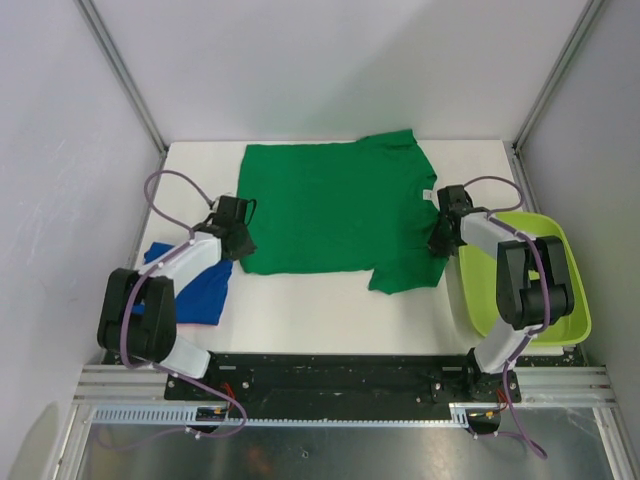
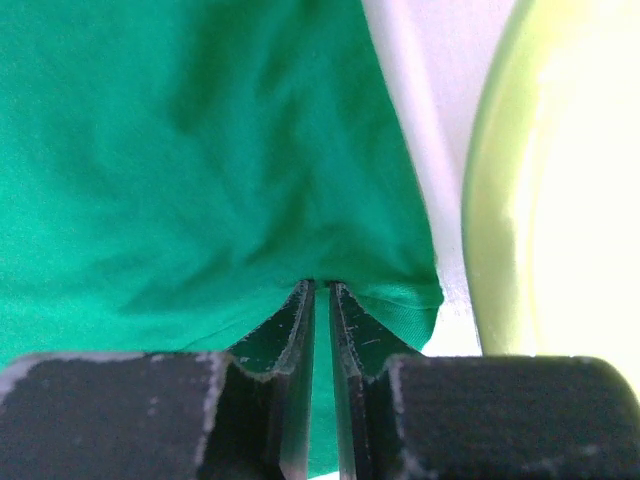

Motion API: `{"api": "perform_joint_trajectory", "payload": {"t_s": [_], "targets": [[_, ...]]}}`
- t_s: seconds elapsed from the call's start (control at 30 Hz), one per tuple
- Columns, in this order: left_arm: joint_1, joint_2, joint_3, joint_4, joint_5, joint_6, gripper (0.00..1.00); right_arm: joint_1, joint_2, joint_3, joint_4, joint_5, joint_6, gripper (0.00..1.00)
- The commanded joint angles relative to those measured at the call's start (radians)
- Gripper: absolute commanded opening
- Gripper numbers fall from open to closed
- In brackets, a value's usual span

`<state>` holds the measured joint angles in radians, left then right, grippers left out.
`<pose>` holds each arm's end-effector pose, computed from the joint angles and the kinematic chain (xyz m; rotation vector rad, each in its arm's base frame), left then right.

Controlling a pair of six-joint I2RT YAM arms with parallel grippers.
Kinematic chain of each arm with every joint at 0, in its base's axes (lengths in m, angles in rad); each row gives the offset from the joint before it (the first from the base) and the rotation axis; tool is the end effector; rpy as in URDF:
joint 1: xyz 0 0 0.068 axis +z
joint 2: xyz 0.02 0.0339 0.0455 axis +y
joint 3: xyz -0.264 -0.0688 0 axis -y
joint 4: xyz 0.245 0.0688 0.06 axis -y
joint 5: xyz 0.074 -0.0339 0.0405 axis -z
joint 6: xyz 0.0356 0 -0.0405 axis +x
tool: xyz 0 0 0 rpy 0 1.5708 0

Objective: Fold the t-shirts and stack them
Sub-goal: Flatten out the tshirt

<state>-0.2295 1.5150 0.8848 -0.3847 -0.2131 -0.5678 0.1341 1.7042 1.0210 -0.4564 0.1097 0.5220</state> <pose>0.2899 -0.0600 0.1888 -0.5059 2.4999 -0.0311 0.3263 0.0401 0.1677 0.5519 2.6415 0.0501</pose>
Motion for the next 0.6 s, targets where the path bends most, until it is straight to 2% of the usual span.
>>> {"api": "perform_joint_trajectory", "payload": {"t_s": [0.0,0.23,0.4,0.57], "targets": [[0.004,-0.108,-0.022,-0.05,-0.002,-0.012,0.19,-0.005,0.018,0.062,-0.012,0.025,-0.008,0.15],[0.004,-0.15,-0.09,-0.066,-0.018,-0.071,0.1,-0.002,0.026,0.072,-0.009,0.01,-0.004,0.15],[0.002,-0.032,-0.04,-0.063,-0.002,-0.083,0.04,0.004,0.024,0.074,-0.011,0.004,-0.004,0.14],[-0.014,0.103,0.067,-0.048,0.02,-0.069,0.05,0.009,0.024,0.074,-0.012,0.002,-0.002,0.14]]}}
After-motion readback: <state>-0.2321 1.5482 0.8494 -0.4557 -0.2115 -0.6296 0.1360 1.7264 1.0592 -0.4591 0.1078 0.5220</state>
